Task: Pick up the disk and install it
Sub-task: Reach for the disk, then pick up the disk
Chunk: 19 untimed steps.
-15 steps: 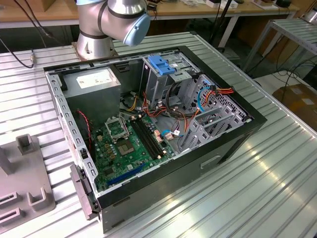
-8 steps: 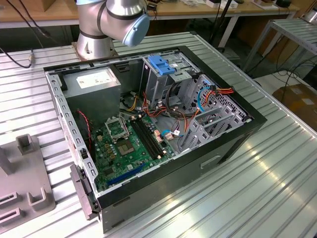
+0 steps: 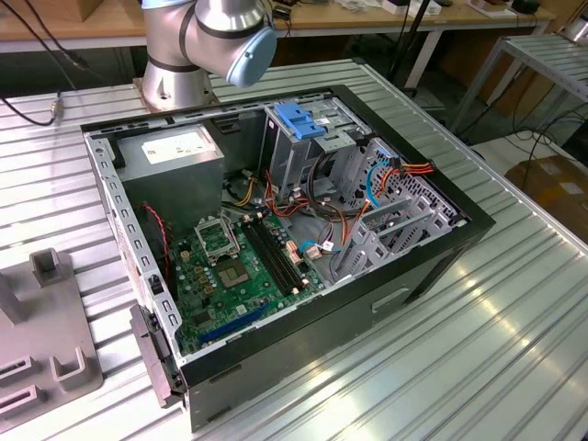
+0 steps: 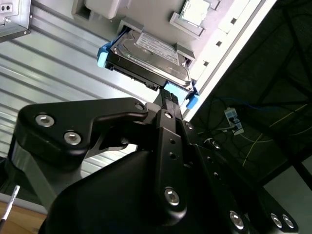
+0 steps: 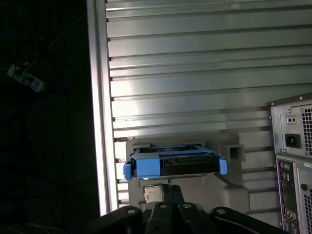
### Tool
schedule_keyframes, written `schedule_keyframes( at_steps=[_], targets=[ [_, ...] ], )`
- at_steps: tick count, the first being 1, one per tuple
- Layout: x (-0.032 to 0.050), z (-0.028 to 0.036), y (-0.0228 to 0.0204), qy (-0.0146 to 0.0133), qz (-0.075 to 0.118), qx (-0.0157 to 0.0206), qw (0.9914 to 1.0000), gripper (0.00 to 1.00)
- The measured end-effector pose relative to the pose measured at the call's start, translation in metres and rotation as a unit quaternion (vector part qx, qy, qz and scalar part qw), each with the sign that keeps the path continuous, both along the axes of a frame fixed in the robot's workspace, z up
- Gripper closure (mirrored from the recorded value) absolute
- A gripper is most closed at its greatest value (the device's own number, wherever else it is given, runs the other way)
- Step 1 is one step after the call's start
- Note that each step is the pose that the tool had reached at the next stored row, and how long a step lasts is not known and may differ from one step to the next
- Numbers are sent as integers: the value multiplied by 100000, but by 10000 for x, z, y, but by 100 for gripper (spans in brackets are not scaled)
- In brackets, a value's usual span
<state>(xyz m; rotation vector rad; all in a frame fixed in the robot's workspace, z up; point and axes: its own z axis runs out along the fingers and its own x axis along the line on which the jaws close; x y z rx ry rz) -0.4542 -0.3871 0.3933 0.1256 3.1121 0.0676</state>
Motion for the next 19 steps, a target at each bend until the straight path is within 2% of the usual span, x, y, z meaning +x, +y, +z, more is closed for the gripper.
schedule_keyframes(
  at_steps=[13, 19],
  targets=[
    [-6, 0, 0, -4, 21, 1, 100000, 90],
    [-6, 0, 0, -3, 882, 2, 99996, 90]
  ],
)
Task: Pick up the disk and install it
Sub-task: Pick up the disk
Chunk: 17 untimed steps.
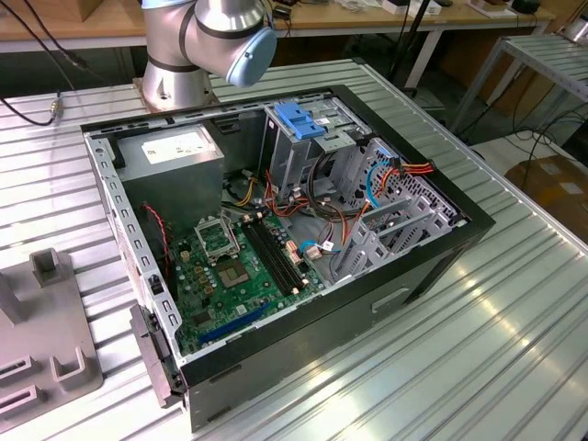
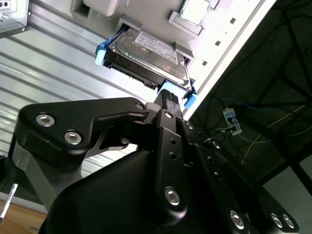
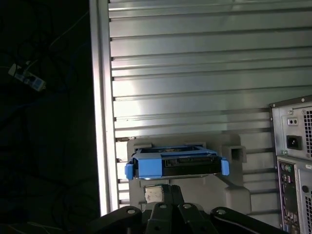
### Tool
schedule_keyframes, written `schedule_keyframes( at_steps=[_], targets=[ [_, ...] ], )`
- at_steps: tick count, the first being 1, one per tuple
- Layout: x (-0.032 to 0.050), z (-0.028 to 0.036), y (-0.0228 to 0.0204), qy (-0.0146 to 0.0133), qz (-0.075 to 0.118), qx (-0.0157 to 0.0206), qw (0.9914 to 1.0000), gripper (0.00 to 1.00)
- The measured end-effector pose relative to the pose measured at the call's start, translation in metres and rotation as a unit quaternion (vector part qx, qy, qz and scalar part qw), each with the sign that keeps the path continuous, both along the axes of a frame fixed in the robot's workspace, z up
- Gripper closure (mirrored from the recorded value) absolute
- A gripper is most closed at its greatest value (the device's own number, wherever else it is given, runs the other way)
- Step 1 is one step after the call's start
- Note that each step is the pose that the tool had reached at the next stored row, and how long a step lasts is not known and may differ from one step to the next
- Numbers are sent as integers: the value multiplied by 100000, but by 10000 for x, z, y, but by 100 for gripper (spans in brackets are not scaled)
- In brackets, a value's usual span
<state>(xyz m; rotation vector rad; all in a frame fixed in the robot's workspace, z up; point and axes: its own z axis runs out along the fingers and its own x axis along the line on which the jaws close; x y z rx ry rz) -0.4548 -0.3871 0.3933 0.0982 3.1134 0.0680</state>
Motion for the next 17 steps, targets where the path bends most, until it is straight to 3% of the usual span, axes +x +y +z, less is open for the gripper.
schedule_keyframes(
  at_steps=[5, 10, 13, 17],
  targets=[
    [0, 0, 0, -1, 1716, 1, 99985, 90],
    [0, 0, 0, 1, 4200, -1, 99912, 90],
    [0, 0, 0, 2, 6138, -1, 99811, 90],
    [0, 0, 0, 2, 9353, 1, 99562, 90]
  ],
)
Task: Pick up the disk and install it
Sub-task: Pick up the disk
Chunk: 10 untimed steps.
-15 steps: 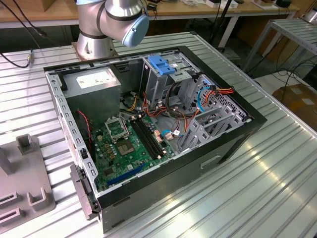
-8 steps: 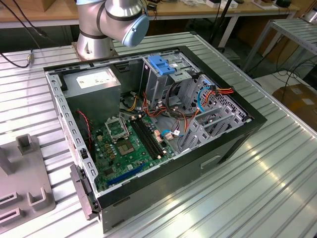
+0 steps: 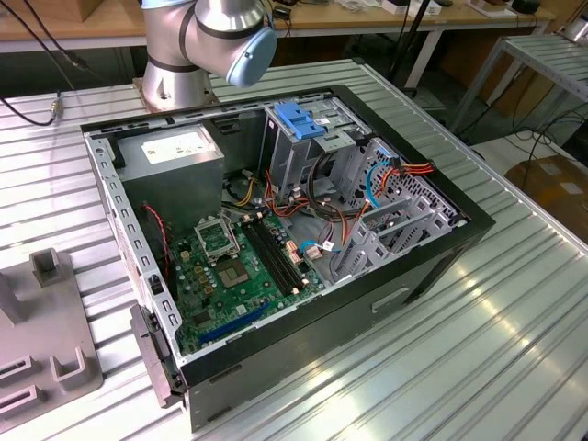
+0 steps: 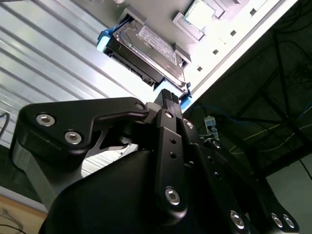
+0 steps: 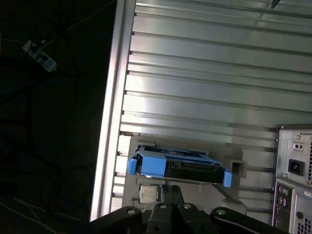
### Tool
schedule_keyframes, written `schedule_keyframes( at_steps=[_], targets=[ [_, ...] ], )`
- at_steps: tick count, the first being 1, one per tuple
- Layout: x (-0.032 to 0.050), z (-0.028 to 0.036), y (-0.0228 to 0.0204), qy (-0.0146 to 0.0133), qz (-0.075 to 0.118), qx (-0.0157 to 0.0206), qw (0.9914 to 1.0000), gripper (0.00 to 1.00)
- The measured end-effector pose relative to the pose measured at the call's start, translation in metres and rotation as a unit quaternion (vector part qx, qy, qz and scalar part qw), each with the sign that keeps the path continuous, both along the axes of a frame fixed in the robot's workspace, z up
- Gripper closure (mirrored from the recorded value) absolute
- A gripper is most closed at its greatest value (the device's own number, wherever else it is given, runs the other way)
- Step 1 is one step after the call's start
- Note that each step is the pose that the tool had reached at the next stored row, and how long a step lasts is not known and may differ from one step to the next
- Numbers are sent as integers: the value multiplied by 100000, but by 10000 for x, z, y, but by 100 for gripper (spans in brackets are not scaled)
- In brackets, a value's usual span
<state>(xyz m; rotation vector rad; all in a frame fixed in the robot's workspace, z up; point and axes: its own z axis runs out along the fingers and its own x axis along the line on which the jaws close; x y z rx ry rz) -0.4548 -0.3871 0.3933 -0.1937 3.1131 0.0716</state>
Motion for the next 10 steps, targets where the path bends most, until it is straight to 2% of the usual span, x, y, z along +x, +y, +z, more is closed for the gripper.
schedule_keyframes(
  at_steps=[3, 5, 10],
  targets=[
    [0, 0, 0, -5, 1961, -2, 99981, 90],
    [0, 0, 0, -2, 3553, -2, 99937, 90],
    [0, 0, 0, -4, 6163, -1, 99810, 90]
  ],
)
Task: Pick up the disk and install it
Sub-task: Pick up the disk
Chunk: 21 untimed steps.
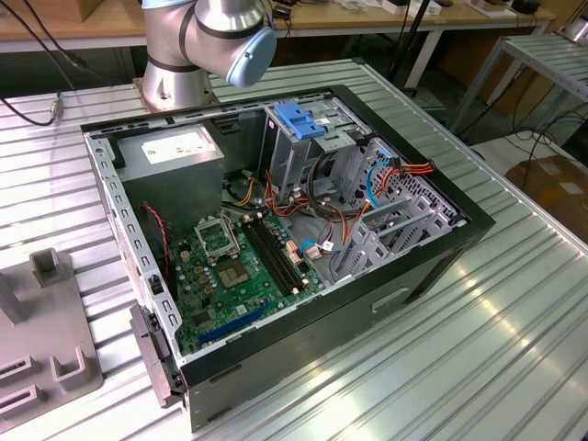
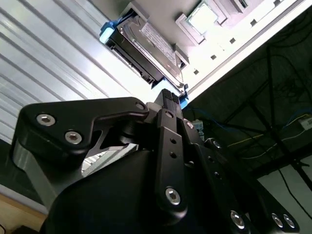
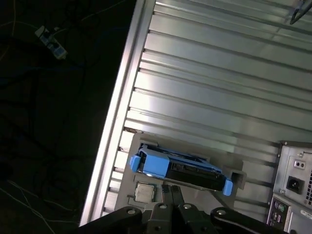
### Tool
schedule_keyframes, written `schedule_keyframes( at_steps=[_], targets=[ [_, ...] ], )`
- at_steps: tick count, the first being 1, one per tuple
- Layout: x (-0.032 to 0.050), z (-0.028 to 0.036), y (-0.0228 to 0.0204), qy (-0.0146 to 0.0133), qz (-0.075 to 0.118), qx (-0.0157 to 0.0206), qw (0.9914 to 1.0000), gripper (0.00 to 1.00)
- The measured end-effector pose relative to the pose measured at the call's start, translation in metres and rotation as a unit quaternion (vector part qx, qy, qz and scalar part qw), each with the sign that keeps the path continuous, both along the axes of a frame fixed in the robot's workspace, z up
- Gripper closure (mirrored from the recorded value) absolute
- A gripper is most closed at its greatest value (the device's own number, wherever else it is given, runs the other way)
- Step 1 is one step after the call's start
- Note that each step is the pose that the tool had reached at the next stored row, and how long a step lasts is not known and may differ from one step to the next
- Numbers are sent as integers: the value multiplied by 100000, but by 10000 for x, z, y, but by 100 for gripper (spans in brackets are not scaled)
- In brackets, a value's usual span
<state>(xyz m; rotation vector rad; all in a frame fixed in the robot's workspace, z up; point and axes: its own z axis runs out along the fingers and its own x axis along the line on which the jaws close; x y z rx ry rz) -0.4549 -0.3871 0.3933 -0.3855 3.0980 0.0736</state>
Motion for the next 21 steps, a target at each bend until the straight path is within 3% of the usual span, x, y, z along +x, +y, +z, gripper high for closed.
schedule_keyframes(
  at_steps=[3, 6, 12, 16, 18, 19, 21],
  targets=[
    [0, 0, 0, 2, 2353, 2, 99972, 90],
    [0, 0, 0, 3, 4894, -2, 99880, 90],
    [0, 0, 0, -1, 9430, -2, 99554, 90],
    [0, -1, 0, 1, 12661, -1, 99195, 90],
    [0, -1, 0, 1, 14868, -3, 98889, 90],
    [0, -2, 0, 0, 15544, -2, 98784, 90],
    [0, -2, 0, 1, 17901, -1, 98385, 90]
  ],
)
